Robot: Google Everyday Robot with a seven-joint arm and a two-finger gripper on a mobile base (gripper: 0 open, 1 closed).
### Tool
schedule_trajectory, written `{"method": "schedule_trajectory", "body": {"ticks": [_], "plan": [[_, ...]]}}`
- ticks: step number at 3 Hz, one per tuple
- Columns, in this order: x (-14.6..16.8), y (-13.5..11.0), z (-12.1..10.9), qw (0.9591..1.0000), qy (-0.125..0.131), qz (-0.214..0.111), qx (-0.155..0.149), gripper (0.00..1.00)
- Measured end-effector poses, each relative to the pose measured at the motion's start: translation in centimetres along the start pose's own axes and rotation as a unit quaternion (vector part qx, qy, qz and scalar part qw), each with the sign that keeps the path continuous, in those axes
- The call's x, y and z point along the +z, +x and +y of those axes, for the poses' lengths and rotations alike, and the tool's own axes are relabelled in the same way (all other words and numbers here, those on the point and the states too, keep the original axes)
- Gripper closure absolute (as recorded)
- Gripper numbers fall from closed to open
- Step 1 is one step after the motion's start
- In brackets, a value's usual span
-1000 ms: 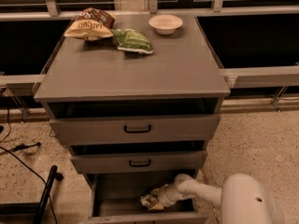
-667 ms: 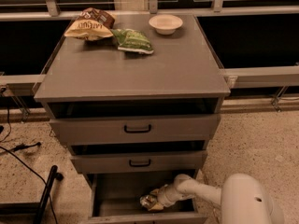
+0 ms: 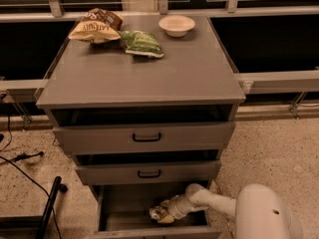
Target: Pick 7up can from bottom drawer and place on counter
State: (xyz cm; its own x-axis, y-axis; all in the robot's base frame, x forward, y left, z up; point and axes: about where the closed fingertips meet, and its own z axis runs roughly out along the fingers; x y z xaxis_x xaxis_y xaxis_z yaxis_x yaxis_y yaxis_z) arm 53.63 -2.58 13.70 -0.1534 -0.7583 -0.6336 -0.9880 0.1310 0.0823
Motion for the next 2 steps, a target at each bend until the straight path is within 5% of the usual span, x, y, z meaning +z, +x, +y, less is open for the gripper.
{"method": "schedule_trajectory", "body": {"ticks": [2], "plan": [[-3.0, -3.3, -2.0, 0.9998, 0.011, 0.006, -0.015, 1.0]]}}
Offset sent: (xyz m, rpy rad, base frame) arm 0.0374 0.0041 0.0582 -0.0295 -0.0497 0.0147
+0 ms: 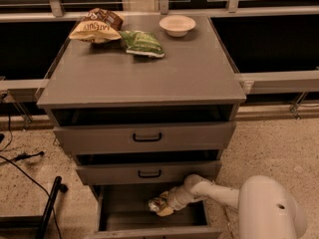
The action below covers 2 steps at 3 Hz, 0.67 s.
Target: Pick 7up can from bottom drawer and place on counter
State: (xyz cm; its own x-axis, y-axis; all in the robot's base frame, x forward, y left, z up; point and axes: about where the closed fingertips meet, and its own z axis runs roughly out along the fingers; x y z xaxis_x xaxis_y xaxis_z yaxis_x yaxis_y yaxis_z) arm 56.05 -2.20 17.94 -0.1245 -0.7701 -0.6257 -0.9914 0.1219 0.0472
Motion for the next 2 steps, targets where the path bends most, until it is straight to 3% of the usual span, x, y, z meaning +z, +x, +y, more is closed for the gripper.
{"method": "schedule_trajectory", "body": {"ticks": [1, 2], "plan": [[-2.0, -1.4, 0.0, 0.9999, 0.005, 0.001, -0.009, 1.0], [-5.9, -2.5, 0.8, 0.9997, 0.022, 0.007, -0.012, 1.0]]}}
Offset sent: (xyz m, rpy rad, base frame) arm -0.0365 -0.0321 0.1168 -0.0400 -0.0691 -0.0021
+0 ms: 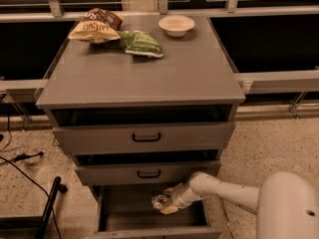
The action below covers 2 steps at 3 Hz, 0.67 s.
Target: Pick 7up can from bottom drawer and place on counter
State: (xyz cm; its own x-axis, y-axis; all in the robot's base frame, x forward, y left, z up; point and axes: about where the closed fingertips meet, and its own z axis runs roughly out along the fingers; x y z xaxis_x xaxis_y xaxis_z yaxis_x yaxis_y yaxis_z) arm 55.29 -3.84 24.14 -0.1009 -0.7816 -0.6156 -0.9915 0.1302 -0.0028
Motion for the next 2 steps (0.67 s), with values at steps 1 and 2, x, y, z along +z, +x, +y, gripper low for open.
{"method": "schedule_trajectory", "body": {"ticks": [1, 2], "plan": [[-7.12, -1.45, 6.3, 1.0, -0.001, 0.004, 0.001, 1.0], [-7.2, -1.53, 6.38, 1.0, -0.003, 0.003, 0.001, 1.0]]}}
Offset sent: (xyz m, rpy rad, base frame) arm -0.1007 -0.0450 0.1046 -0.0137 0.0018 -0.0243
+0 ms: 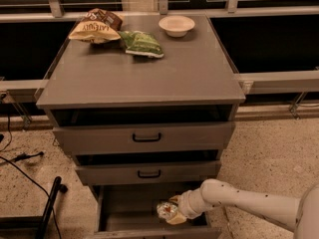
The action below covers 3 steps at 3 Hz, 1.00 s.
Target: Pick 7up can from bottom drawer and place on counter
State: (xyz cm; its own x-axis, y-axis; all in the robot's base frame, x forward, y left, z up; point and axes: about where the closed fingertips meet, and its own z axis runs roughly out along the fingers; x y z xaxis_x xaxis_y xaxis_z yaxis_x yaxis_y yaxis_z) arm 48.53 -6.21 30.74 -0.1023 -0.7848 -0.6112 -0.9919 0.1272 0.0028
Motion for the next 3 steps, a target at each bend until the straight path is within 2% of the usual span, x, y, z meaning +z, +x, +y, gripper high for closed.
{"method": "schedule_trajectory", "body": {"ticks": [1, 3], "plan": [[-1.6, -0.8, 0.3, 1.0, -0.003, 0.002, -0.008, 1.0], [-9.9, -5.8, 2.2, 0.9989, -0.009, 0.018, -0.042, 1.0]]}}
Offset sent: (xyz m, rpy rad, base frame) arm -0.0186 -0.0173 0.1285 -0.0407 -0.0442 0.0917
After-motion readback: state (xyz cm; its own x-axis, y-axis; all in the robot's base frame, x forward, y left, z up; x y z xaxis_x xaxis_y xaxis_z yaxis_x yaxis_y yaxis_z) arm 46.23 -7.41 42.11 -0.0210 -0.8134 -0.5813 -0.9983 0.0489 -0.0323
